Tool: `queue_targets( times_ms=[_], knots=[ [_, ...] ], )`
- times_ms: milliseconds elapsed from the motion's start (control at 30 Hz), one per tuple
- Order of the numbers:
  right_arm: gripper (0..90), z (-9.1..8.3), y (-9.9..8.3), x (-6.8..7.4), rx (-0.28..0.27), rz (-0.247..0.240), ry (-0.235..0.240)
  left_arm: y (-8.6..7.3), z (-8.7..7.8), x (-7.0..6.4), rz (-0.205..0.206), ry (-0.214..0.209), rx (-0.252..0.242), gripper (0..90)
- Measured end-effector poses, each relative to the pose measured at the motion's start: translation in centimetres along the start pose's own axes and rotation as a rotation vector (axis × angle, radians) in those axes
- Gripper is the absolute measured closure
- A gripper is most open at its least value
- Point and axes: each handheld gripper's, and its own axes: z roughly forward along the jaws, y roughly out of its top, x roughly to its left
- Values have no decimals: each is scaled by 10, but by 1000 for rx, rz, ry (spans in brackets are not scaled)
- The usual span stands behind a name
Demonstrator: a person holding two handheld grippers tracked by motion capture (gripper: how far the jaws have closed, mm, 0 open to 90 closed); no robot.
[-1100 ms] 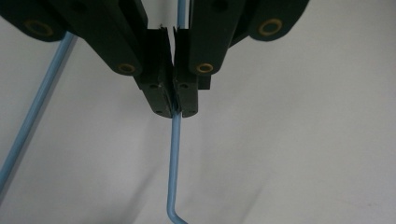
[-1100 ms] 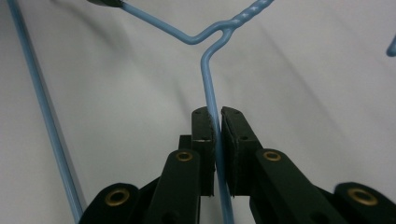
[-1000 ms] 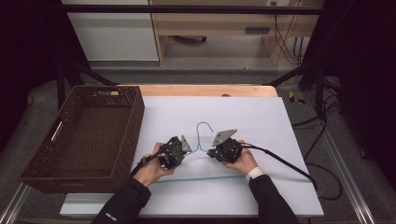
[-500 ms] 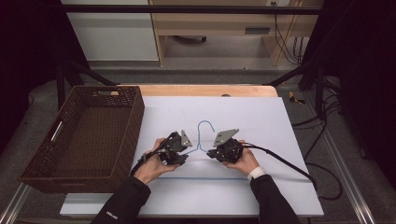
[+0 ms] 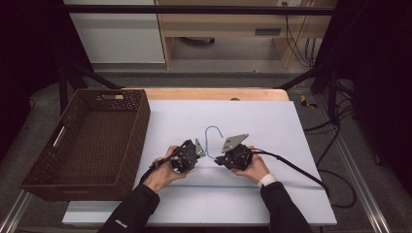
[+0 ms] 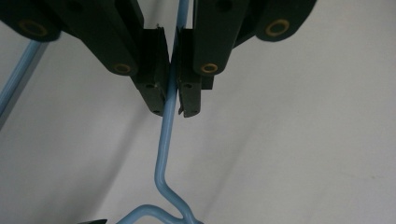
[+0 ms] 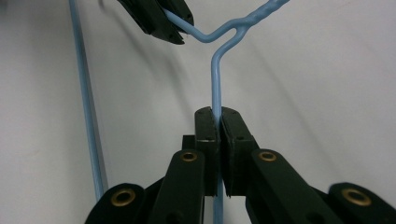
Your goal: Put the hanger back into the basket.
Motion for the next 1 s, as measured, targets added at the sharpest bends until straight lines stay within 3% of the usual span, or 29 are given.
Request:
queue_targets(
  times_ms=[200, 533, 733, 867, 900, 933, 967, 1000],
  knots=[
    [848, -2, 0, 1, -5, 18, -15, 1, -3, -5, 35, 10, -1, 862],
    [763, -21, 5, 5, -55, 50, -18, 2, -19, -9, 14, -3, -46, 869],
    [641, -45, 9, 7, -121, 74, -46, 2, -25, -9, -14, 16, -49, 870],
    [505, -63, 8, 6, -167, 132, -106, 2, -30, -8, -42, 20, -72, 870],
    [505, -63, 8, 6, -167, 132, -106, 2, -32, -8, -52, 21, -82, 870],
    [434, -68, 6, 4, -188, 160, -136, 2, -33, -8, -58, 19, -86, 870],
    [434, -68, 6, 4, -188, 160, -136, 2, -34, -8, -60, 23, -91, 870],
    [346, -73, 4, 3, -207, 201, -164, 2, -35, -8, -63, 23, -91, 870]
  ],
)
